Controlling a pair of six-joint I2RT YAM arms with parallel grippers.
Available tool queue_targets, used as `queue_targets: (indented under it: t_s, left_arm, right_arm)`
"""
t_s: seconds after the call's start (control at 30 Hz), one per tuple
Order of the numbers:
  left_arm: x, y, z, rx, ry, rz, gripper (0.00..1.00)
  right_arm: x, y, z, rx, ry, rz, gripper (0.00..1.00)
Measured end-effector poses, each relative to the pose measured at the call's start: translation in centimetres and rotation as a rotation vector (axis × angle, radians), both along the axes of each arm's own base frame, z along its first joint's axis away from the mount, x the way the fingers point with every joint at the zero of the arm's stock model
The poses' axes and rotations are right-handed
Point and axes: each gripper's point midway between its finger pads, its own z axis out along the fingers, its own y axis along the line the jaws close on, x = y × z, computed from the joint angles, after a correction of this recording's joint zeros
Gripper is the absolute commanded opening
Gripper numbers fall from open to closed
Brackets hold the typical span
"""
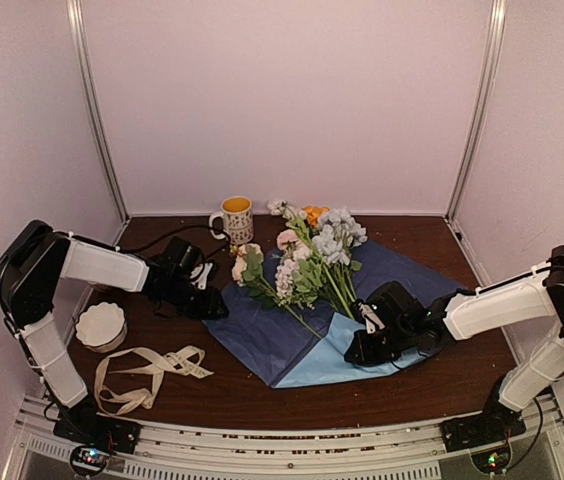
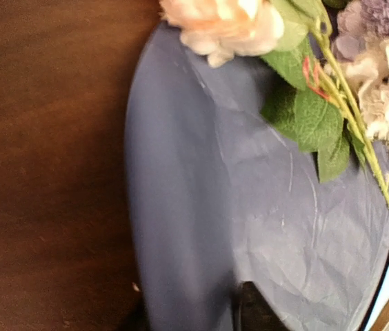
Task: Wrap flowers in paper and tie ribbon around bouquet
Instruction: Pick up the one-fourth-folded wrapping paper from the center of the board, then fold the one-fourth-folded wrapping paper at the center of the board.
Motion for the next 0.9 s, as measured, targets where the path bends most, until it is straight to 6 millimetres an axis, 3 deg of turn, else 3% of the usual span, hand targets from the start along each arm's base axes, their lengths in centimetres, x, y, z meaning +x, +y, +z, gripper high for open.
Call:
queue_targets:
  t_s: [0.13, 0.17, 0.37, 0.57, 0.9]
  left_arm:
    - [-1.5, -0.6, -0.2, -0.025, 0.041, -0.026, 0.02]
    - [-1.7, -0.9, 0.1, -0.035, 0.044, -0.033, 0.0]
    - [-2.7, -2.8, 2.7, -0.078, 0.008, -0.089, 0.0]
    - [-3.4, -6.2, 6.4, -0.121, -0.05, -0.168, 0.0]
    - [-2.0, -11.9, 15.8, -0.272, -0.18, -0.253, 0.0]
  right_arm:
    - [0.0, 0.0, 0.0, 0.001, 0.001, -0.002, 0.08]
    - [0.0, 0.0, 0.0, 0.001, 0.001, -0.002, 0.08]
    - [0.1, 0.1, 0.0, 0.006, -0.001, -0.003, 0.08]
    - [0.2, 0.3, -0.1, 0.011, -0.003, -0.003, 0.08]
    - [0.4, 1.1, -0.1, 0.044, -0.007, 0.01, 0.08]
